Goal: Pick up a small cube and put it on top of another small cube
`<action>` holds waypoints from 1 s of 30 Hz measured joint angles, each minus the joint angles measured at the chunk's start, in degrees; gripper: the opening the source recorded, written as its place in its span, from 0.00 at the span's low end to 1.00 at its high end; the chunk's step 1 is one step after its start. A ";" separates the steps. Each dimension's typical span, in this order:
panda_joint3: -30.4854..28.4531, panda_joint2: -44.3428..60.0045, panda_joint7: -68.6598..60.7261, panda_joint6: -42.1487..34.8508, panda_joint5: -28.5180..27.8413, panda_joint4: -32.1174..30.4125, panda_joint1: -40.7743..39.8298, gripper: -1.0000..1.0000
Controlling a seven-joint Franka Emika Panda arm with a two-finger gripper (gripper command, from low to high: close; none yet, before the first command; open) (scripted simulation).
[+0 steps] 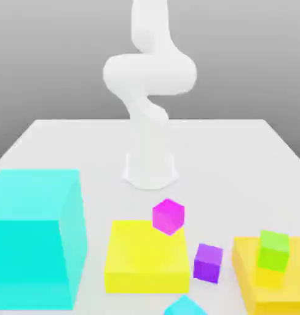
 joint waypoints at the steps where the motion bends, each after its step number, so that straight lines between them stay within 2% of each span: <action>1: -0.56 2.26 -1.49 0.65 0.39 0.01 0.82 0.50; 10: -4.16 21.17 -14.31 6.09 4.20 0.04 6.52 0.50; 18: -4.57 37.77 -25.18 10.90 6.94 0.06 9.07 0.50; 30: -3.62 61.92 -34.92 19.75 3.38 0.35 10.04 0.50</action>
